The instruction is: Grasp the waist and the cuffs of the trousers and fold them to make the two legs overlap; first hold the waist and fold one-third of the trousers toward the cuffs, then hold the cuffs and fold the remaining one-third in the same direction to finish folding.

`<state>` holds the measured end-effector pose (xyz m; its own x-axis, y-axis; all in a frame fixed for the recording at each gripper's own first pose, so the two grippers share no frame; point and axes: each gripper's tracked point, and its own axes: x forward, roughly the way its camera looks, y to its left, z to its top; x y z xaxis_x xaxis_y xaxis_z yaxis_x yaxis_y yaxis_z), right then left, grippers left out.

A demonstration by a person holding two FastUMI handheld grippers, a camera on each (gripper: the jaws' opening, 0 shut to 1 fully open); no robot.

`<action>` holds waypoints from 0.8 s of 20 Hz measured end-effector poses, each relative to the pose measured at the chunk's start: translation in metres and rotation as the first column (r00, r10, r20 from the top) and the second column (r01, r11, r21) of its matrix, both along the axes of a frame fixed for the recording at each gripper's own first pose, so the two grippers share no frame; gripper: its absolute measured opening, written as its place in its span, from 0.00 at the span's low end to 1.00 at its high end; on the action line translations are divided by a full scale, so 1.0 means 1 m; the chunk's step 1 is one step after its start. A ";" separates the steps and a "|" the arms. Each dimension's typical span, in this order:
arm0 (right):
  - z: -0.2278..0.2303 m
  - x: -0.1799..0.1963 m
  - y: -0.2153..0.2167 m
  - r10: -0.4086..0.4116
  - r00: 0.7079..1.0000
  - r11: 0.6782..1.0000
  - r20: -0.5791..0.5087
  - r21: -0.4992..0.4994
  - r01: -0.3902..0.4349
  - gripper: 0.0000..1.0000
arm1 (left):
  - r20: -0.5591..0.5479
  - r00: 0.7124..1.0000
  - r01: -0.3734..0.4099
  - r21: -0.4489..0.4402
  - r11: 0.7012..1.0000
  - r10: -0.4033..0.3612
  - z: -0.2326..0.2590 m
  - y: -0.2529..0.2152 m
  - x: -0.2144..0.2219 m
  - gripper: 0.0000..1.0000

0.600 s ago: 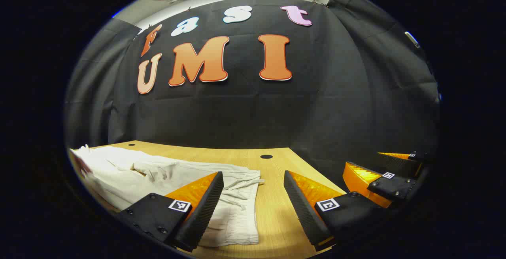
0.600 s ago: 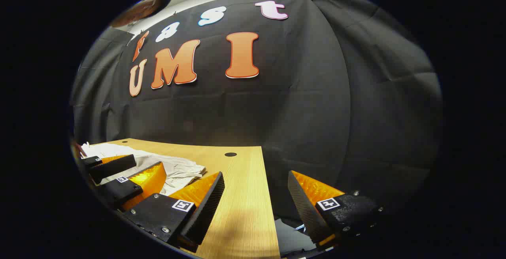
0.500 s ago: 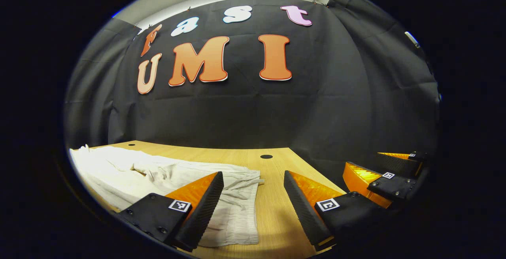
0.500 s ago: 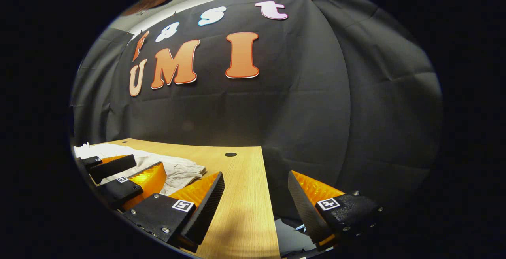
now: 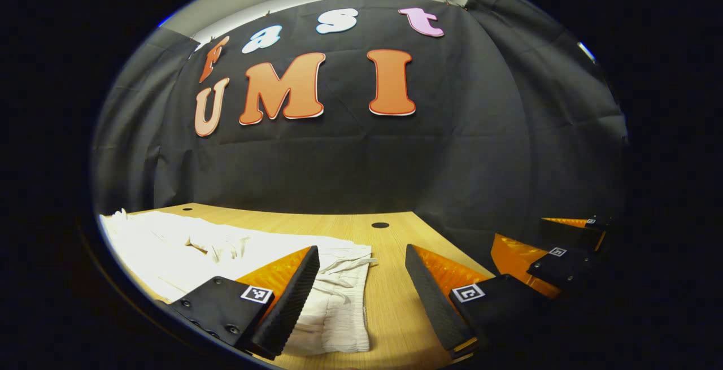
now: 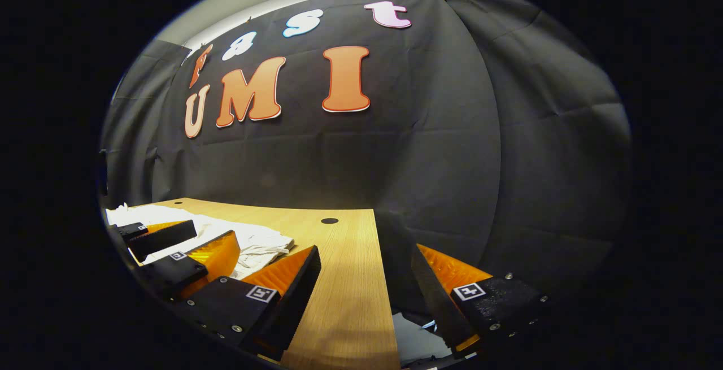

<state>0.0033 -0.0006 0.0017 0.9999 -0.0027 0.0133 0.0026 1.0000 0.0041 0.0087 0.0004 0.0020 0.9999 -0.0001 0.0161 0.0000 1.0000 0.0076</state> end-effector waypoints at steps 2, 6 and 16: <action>0.000 0.008 0.000 -0.003 1.000 1.000 -0.003 -0.001 0.003 0.97 | -0.002 1.000 0.008 0.051 0.999 -0.008 0.003 -0.008 0.013 0.98; 0.030 0.068 -0.013 -0.059 0.997 0.998 0.058 0.015 0.058 0.98 | 0.131 0.991 0.014 0.046 0.999 -0.020 0.059 -0.004 0.066 0.99; 0.183 -0.036 0.046 -0.055 0.997 0.988 0.059 -0.139 0.063 0.97 | 0.061 0.998 -0.037 0.046 0.998 0.035 0.214 0.163 -0.025 1.00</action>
